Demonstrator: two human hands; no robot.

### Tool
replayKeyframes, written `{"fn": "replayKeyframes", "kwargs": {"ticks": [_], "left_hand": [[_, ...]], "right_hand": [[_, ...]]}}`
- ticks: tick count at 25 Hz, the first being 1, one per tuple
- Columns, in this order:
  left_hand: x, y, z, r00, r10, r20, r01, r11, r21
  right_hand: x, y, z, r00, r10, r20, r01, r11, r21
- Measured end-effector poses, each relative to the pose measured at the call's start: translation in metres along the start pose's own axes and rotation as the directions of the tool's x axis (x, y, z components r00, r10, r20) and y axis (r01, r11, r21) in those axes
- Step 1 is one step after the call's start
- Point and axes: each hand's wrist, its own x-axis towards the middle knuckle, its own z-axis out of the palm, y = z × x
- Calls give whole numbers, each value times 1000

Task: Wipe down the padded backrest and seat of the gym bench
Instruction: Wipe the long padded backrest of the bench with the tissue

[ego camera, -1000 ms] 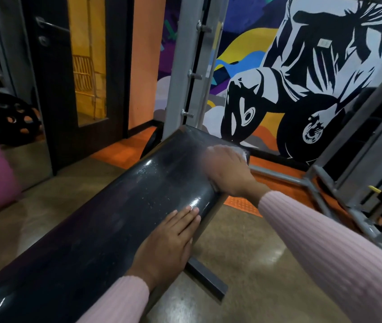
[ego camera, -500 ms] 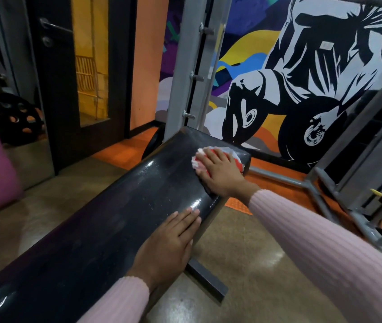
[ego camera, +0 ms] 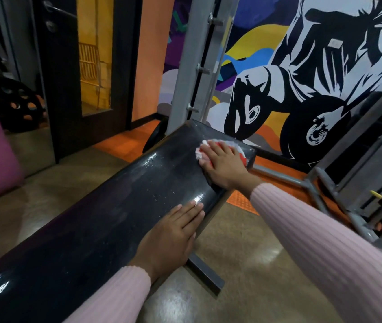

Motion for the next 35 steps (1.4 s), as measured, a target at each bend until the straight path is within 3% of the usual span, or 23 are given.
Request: {"fn": "replayKeyframes", "kwargs": {"ticks": [2,3,6,8,12,15,19,22,26,29,32,35], "left_hand": [[2,-1,0,1000,-2,-6,2,1000,-5],[2,-2,-1,1000,-4,-6,4,1000,-6],[1,-1,0,1000,-13,-9,13,1000,-5],[0,0,1,1000,-13,2,13,1000,-8],[-2,-2,1,1000,-13,3,14,1000,-16],[0,-1,-1,1000,-15,3,15,1000,-14],[2,0,-2,1000,-16,-13,16,1000,-10],[0,0,-3,1000,-25,-1,25,1000,-15],[0,0,-2,1000,-22,2,23,999,-23],[-1,0,-1,1000,-20,2,20,999,-27],[1,-1,-1,1000,-24,2,24,999,-31],[3,0,-3,1000,-25,11,26,999,-40]], "right_hand": [[-29,19,-1,996,-85,-39,87,995,45],[-33,33,-2,997,-58,-41,60,997,58],[-3,52,-8,986,165,2,-165,985,44],[26,38,-11,971,235,42,-237,971,40],[17,-3,-2,997,64,33,-65,998,16],[-29,9,-1,997,-75,-15,76,993,87],[-17,42,-7,994,112,-16,-110,991,82],[25,22,-9,978,206,32,-207,978,38],[13,-9,-3,998,21,65,-20,1000,-15],[-27,12,-2,995,-104,-7,104,994,31],[-12,36,-5,992,98,-85,-96,995,19],[36,20,-11,976,216,-9,-216,976,22]]}}
